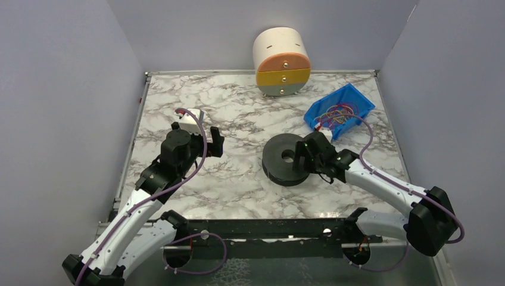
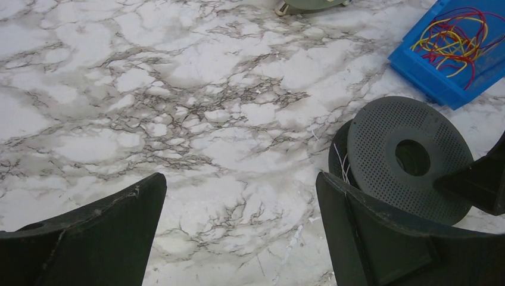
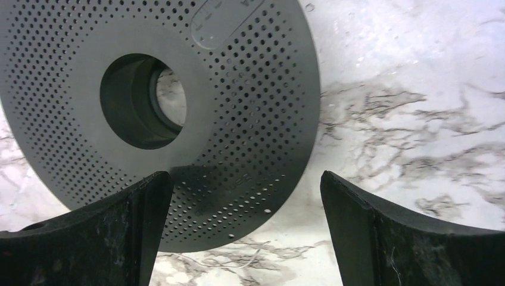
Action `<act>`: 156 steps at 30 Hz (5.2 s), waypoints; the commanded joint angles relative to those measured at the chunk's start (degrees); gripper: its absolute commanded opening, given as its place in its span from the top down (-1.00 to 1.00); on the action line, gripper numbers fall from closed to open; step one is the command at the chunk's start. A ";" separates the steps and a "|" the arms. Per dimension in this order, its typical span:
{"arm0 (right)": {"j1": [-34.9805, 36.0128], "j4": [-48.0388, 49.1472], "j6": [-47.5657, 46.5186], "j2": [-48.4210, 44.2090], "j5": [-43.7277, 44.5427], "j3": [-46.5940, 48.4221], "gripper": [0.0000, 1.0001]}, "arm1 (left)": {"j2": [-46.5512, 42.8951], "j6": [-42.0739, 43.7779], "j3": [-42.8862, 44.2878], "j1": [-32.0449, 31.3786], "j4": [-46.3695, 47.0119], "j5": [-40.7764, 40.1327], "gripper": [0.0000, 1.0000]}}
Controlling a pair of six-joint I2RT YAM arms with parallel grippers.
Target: Wrap the cables
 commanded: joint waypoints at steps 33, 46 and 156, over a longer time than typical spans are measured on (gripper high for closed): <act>1.46 26.57 0.69 22.30 -17.24 11.66 -0.84 | -3.65 -0.34 -0.45 1.36 1.60 0.68 -0.98; 7.98 28.51 2.61 36.71 -16.34 25.47 -0.82 | -3.73 -0.44 -0.51 2.41 1.82 1.92 -0.98; -25.05 10.98 -12.06 3.65 -3.47 8.65 0.99 | -6.90 -0.57 -1.56 3.18 2.54 5.61 -0.98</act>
